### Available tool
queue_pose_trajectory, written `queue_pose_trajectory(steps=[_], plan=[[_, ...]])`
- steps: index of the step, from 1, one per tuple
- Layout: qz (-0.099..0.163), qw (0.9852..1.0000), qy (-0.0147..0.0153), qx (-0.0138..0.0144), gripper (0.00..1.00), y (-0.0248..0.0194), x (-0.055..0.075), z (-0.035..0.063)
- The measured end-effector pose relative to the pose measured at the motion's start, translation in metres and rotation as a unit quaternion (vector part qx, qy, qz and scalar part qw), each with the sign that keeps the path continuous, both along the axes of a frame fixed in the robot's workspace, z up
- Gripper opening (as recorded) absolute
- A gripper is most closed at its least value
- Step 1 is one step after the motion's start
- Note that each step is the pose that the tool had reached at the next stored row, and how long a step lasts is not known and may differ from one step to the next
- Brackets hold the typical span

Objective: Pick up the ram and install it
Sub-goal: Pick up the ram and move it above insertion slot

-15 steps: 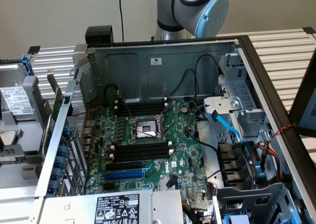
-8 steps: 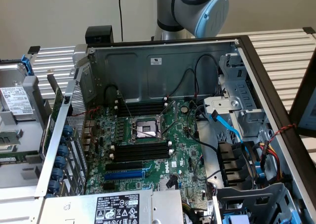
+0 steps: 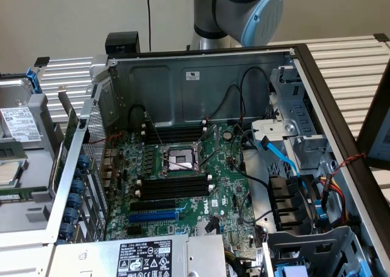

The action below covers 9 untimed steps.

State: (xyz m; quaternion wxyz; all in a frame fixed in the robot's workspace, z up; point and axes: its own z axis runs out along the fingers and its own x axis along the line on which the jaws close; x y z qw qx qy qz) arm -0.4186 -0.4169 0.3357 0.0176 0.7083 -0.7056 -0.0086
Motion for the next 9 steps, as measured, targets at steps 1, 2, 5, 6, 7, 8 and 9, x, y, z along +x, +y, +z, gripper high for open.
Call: queue_pose_trajectory(steps=[1,2,5,6,7,8,9], plan=[[0.000,1.0000,0.0000,0.0000,0.13,0.0000,0.003,0.0045],[0.000,1.0000,0.0000,0.0000,0.13,0.0000,0.006,0.0092],[0.000,1.0000,0.0000,0.0000,0.13,0.0000,0.014,0.0226],[0.000,1.0000,0.0000,0.0000,0.13,0.0000,0.017,0.0272],[0.000,1.0000,0.0000,0.0000,0.13,0.0000,0.020,0.0317],[0.000,1.0000,0.0001,-0.0001,0.13,0.0000,0.023,0.0367],[0.000,1.0000,0.0000,0.0000,0.13,0.0000,0.026,0.0407]])
